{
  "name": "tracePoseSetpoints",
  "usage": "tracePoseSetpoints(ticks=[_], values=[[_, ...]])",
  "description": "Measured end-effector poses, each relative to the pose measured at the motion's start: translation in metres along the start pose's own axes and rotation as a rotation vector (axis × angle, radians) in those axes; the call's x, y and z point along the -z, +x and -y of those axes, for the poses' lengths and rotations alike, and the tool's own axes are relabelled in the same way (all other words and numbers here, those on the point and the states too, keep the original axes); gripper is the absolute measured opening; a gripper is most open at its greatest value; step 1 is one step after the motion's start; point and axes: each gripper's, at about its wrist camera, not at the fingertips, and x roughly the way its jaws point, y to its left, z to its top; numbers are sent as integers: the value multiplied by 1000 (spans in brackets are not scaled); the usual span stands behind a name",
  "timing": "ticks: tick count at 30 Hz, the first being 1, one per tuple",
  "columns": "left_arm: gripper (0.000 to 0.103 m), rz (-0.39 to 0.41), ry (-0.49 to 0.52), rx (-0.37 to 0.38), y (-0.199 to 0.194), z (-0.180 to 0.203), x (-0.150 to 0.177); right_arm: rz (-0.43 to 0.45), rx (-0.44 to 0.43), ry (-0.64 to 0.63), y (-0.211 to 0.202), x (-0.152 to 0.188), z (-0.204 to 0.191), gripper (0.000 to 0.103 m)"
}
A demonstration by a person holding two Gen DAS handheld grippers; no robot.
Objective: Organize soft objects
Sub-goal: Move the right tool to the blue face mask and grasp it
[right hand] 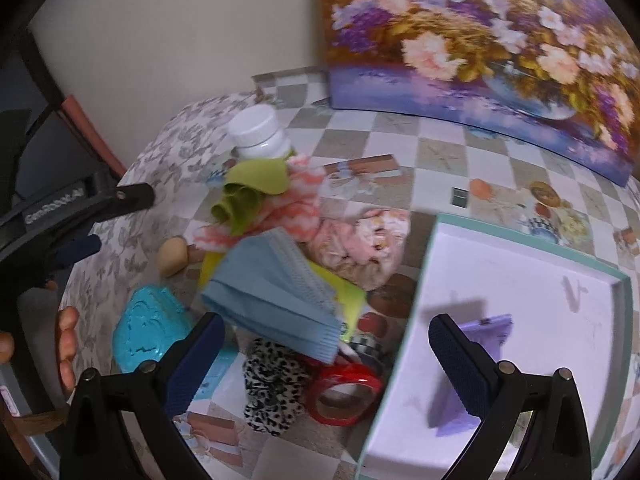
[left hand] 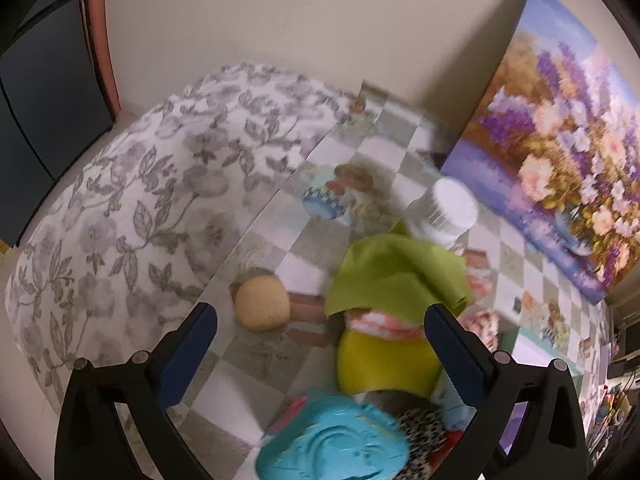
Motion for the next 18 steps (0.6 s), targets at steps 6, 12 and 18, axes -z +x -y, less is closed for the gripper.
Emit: tracePoseSetpoints(ticks=[6,12,18], values=[[103,-93,24,-85,13,-10,2,-26,10,-60,16,1,-12,103],[103,-133,31,-103,21,-11,5,-54,21,-32,35,1,-7,103],[103,-167,30,-103,32,-7,6,-38,33,-44,39,-3,-11,102]])
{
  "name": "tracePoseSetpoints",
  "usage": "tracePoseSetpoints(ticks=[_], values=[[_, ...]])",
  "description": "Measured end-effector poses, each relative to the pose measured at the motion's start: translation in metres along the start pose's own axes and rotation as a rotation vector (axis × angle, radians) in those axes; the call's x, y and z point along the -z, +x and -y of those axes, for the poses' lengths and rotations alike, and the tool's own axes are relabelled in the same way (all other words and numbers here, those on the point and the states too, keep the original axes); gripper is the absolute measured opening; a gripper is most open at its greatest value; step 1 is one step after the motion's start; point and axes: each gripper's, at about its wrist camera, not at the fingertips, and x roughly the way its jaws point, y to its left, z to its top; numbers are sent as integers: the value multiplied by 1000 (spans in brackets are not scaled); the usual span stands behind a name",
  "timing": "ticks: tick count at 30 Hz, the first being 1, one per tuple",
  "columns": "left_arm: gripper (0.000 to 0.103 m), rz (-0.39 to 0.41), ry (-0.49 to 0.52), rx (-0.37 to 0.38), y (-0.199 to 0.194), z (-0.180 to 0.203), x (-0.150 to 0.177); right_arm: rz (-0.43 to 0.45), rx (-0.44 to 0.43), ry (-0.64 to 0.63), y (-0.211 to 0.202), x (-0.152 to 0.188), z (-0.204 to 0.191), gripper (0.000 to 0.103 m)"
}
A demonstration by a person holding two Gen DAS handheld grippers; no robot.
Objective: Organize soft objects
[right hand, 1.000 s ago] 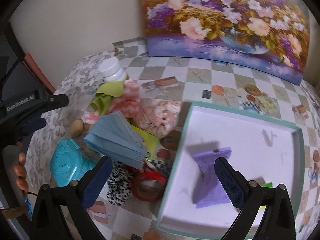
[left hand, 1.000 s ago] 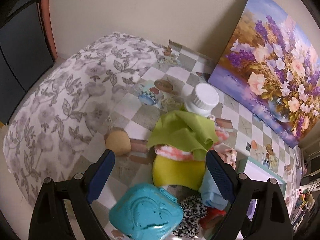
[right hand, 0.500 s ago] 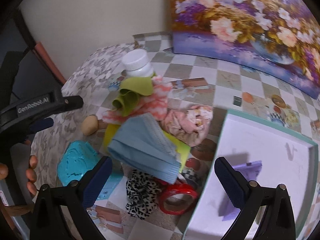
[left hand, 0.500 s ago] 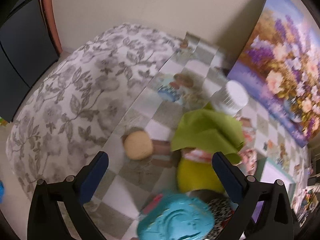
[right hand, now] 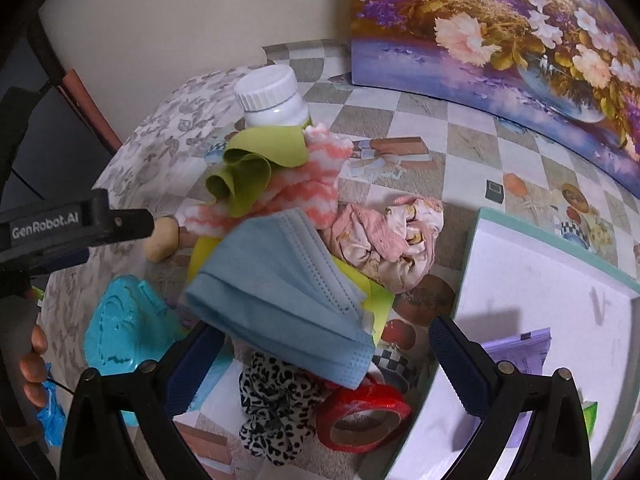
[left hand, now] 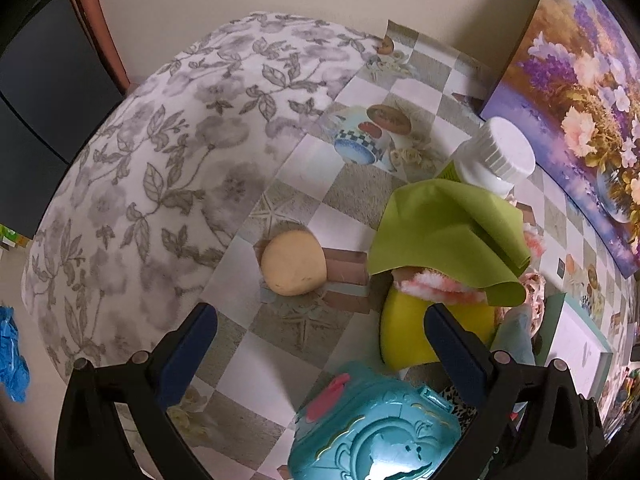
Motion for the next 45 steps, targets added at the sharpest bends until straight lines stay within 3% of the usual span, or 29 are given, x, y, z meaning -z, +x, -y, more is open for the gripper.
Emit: tracePoseSetpoints(ticks=[6,13,22,36,45], values=[[103,-7,-7,5,2,0,-1,32,-5,-37,-4,-5,-8,85],[103,4,-17,19,-3,-1,-3,40,-31,-51,-7,-7,-7,43],[103,18,7,47,-14,10,-2,50,-73,24,-17,-7,14,21],[103,30,84,138,-33,49,11,84,-102,71,-46,-5,38,14],[103,35,128,147,-36,74,18,127,-122,110,-69,-6,59,14]])
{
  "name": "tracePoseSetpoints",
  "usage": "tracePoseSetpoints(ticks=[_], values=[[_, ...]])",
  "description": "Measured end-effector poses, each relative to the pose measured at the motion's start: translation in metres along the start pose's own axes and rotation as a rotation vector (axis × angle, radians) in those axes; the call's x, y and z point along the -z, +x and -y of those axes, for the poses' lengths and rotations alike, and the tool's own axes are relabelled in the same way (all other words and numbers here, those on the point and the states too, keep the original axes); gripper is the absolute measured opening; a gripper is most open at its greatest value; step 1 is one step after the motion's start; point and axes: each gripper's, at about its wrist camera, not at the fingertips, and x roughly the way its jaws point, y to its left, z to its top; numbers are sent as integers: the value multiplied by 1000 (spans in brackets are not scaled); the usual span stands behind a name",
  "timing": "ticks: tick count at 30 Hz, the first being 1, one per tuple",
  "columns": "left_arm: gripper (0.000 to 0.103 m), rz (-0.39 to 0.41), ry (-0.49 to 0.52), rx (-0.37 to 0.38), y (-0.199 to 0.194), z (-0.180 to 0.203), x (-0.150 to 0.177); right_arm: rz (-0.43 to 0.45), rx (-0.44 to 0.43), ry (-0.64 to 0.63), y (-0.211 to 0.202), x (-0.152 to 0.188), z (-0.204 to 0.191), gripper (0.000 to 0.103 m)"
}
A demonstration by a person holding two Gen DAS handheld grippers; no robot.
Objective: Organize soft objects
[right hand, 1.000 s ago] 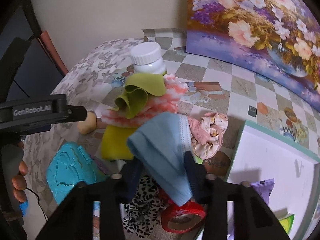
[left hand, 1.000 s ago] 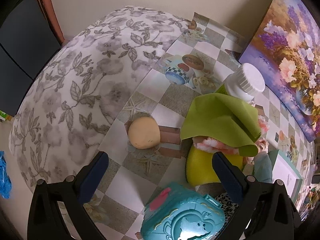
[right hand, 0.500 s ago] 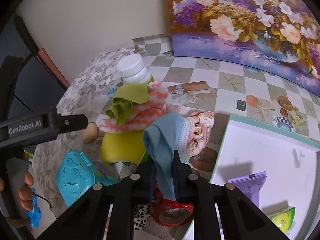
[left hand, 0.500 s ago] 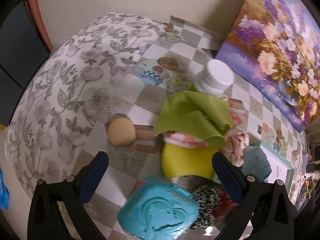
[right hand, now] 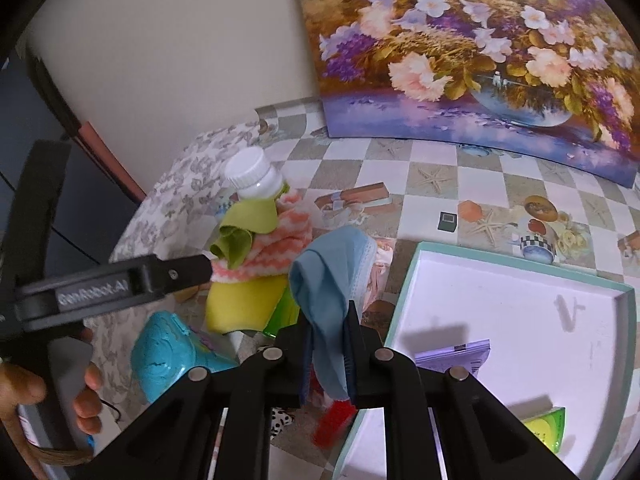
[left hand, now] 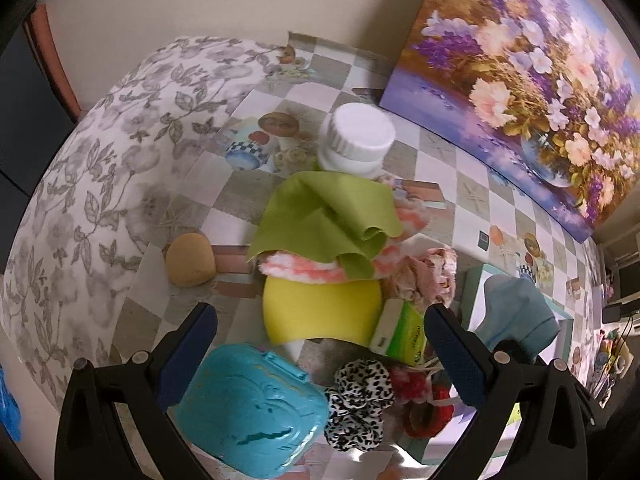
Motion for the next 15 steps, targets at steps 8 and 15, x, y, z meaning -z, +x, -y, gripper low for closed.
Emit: tracePoseSetpoints(ticks=[8,15], values=[[103,14,40,-3,-4,17,2,72,-22,11,-28,-8,3,14],[103,25,49,-9,-6,22,3,133,-17,28,-52,-14,9,14]])
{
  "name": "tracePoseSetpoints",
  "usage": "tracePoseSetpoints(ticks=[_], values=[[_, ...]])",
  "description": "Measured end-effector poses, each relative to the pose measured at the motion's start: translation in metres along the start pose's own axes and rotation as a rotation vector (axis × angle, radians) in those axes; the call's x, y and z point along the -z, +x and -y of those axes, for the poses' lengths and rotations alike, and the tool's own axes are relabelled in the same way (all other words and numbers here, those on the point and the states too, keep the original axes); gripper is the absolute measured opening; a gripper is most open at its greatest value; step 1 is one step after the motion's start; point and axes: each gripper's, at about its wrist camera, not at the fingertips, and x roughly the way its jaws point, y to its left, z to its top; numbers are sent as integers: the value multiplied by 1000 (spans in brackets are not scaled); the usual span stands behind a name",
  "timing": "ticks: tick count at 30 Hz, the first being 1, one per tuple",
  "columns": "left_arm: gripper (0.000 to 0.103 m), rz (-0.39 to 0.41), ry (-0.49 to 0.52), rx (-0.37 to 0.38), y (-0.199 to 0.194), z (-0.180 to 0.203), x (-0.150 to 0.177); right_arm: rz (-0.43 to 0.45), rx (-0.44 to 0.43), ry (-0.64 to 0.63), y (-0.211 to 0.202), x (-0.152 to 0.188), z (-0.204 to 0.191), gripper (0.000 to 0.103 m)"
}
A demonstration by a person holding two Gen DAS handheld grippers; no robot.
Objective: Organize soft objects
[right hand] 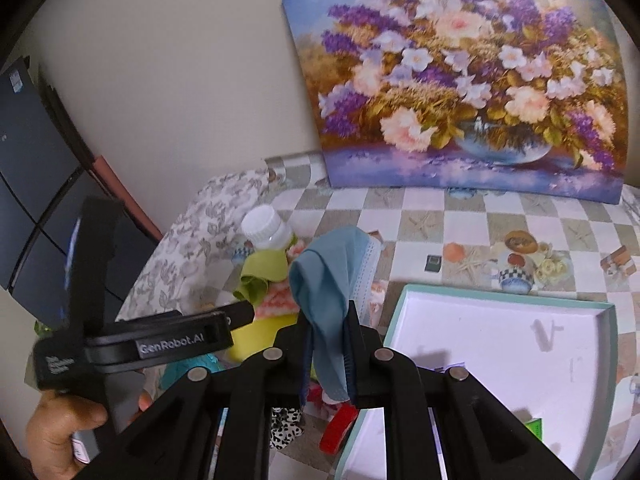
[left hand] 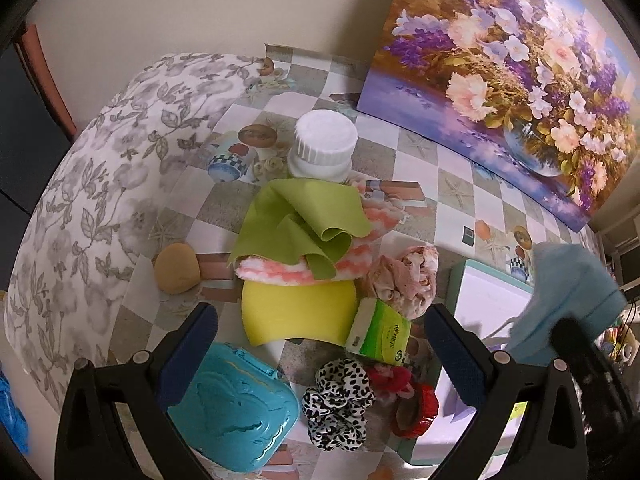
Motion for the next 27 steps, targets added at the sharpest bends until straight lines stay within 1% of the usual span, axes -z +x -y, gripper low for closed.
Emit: tracePoseSetpoints(ticks=[4,6,9,13,18,27], values=[[101,-8,19,-2,5,8,2,3,56,26,-6,-2,14,14],[96,-20,36,-3,10,16,4,2,73,50,-10,-3,24,14],[96,-35,68,-8,18,28,9,6,105,70,-16,-4,38,14],[96,-76,123,-18,35,49,15,14,140,94,-26,-5,54,14],[96,-110,190,-72,54,70,22,21,168,129,-37,-4,74,14],[96,-172,250,-145,85,86,33,35,207,167,-55,3,104,14]])
